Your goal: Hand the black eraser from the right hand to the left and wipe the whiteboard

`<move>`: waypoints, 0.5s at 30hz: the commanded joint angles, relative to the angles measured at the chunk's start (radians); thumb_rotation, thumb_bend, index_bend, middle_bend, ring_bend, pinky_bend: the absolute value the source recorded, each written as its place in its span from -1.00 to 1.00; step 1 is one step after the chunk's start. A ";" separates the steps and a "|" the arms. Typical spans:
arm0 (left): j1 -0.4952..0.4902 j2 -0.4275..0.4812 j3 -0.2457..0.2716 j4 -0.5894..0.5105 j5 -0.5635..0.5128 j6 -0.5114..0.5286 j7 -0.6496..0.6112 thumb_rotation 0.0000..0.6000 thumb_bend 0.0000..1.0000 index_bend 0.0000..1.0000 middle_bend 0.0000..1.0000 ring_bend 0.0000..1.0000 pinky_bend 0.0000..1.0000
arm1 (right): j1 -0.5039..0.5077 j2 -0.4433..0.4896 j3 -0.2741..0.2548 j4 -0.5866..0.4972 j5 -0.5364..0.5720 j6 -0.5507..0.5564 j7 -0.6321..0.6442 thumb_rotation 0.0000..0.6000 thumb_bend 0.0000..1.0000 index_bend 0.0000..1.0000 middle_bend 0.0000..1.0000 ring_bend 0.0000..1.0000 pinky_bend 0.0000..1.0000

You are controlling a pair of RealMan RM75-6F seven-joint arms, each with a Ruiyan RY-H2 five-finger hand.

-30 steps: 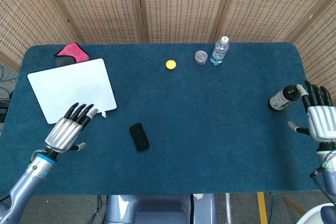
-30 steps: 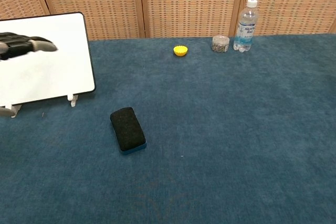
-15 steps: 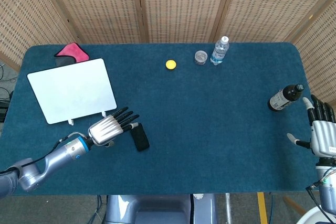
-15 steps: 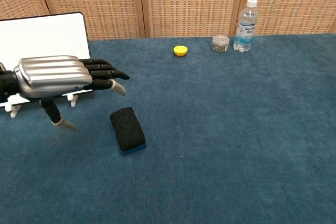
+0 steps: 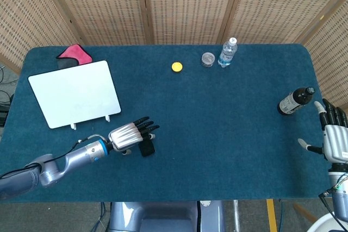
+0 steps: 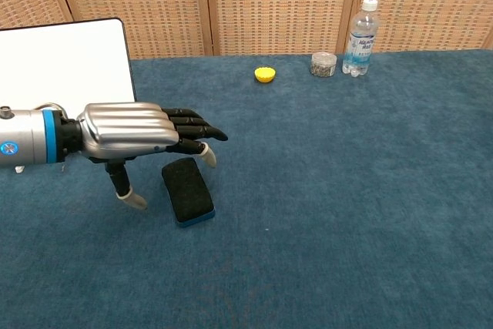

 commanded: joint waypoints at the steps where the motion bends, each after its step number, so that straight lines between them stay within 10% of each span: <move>1: -0.036 -0.034 -0.002 0.015 -0.019 -0.048 -0.002 1.00 -0.99 -0.62 -1.00 -1.00 -0.87 | -0.002 0.002 0.004 -0.001 0.001 -0.005 0.003 1.00 -1.00 -1.00 -1.00 -1.00 -0.95; 9: -0.072 -0.078 0.002 0.031 -0.053 -0.079 -0.002 1.00 -0.95 -0.56 -0.96 -0.84 -0.61 | -0.008 0.017 0.011 -0.009 0.000 -0.031 0.024 1.00 -1.00 -1.00 -1.00 -1.00 -0.95; 15: -0.079 -0.098 0.016 0.053 -0.061 -0.060 -0.002 1.00 -0.80 -0.31 -0.58 -0.43 -0.36 | -0.013 0.022 0.015 -0.012 -0.005 -0.037 0.034 1.00 -1.00 -1.00 -1.00 -1.00 -0.95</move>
